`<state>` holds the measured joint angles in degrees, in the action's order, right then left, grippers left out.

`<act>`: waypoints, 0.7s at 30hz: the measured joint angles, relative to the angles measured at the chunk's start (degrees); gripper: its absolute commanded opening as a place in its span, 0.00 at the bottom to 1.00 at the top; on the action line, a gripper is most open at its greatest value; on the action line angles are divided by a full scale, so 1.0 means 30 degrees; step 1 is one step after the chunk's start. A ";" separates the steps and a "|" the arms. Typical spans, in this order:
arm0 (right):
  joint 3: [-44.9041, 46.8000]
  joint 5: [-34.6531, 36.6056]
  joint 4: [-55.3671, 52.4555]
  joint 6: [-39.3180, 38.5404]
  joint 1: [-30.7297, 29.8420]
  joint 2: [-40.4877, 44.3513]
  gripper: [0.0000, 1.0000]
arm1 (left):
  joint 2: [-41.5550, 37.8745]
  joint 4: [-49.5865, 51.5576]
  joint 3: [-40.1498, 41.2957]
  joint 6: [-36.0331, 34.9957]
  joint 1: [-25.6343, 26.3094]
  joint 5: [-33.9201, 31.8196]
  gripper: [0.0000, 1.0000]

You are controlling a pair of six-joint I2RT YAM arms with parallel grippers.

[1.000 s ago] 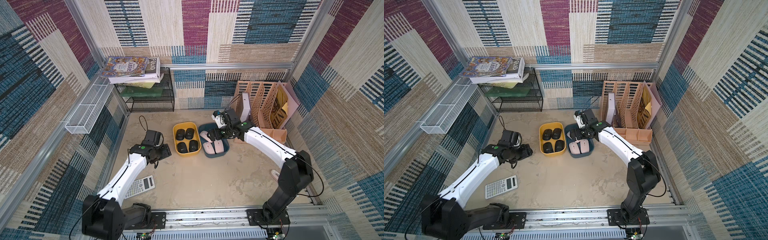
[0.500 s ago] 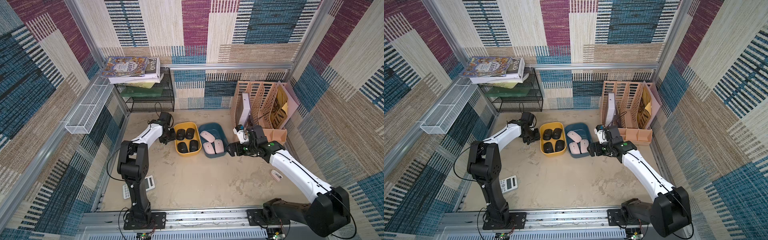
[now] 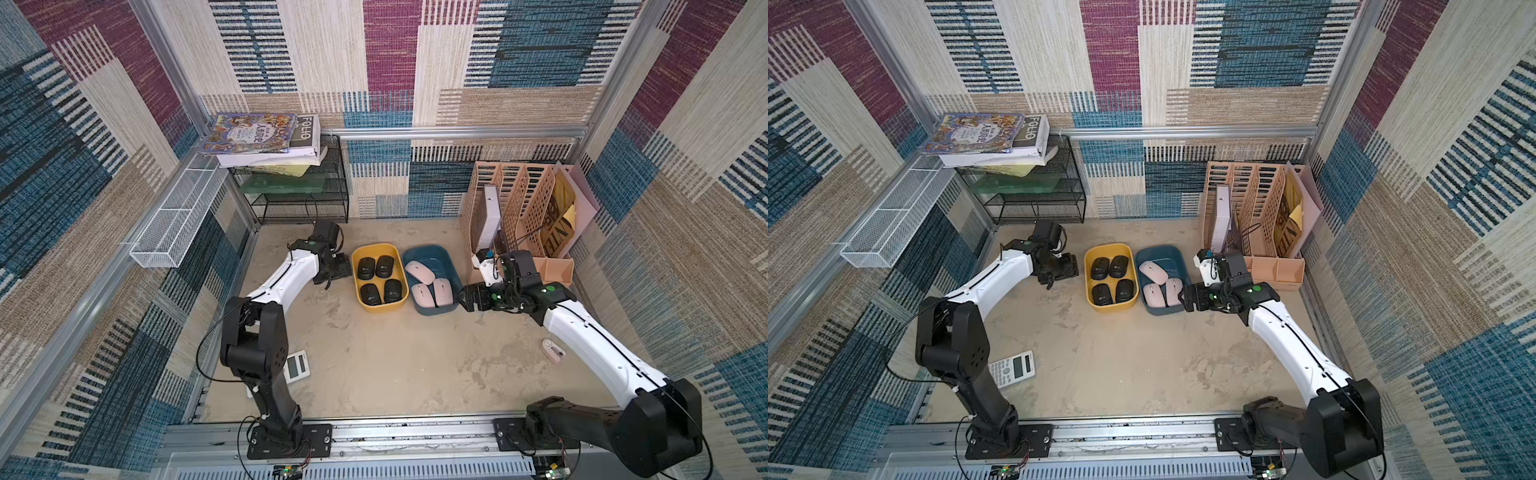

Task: Place the mice by color into the storage box
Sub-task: Reset both arms

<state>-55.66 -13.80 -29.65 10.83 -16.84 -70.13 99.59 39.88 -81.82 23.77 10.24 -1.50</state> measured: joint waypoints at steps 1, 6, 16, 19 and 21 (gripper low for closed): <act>-0.0007 -0.0007 0.0051 -0.0058 0.0313 0.0029 0.96 | -0.0845 0.0022 0.0474 0.0000 -0.0168 -0.0102 0.81; 0.1537 0.0699 0.1843 -0.0401 0.2543 0.1654 0.96 | -0.7446 -0.1268 0.4896 -0.0306 -0.0168 0.0663 0.99; 0.9202 0.5173 1.1526 -0.1508 0.5537 0.4466 0.96 | -1.5402 -0.6105 1.3719 -0.2222 -0.0386 -0.2455 0.99; 1.0688 0.5909 1.5023 -0.1537 0.6557 0.3636 0.96 | -1.5336 -0.8204 1.5511 -0.3381 -0.0641 -0.3526 0.99; 1.1562 0.5850 1.6866 -0.1523 0.6696 0.2841 0.96 | -1.5067 -1.0499 1.6946 -0.4167 -0.0903 -0.3854 0.99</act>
<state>-20.97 3.75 20.95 6.26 3.25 -61.60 54.39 8.38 -30.98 11.27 7.53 -13.06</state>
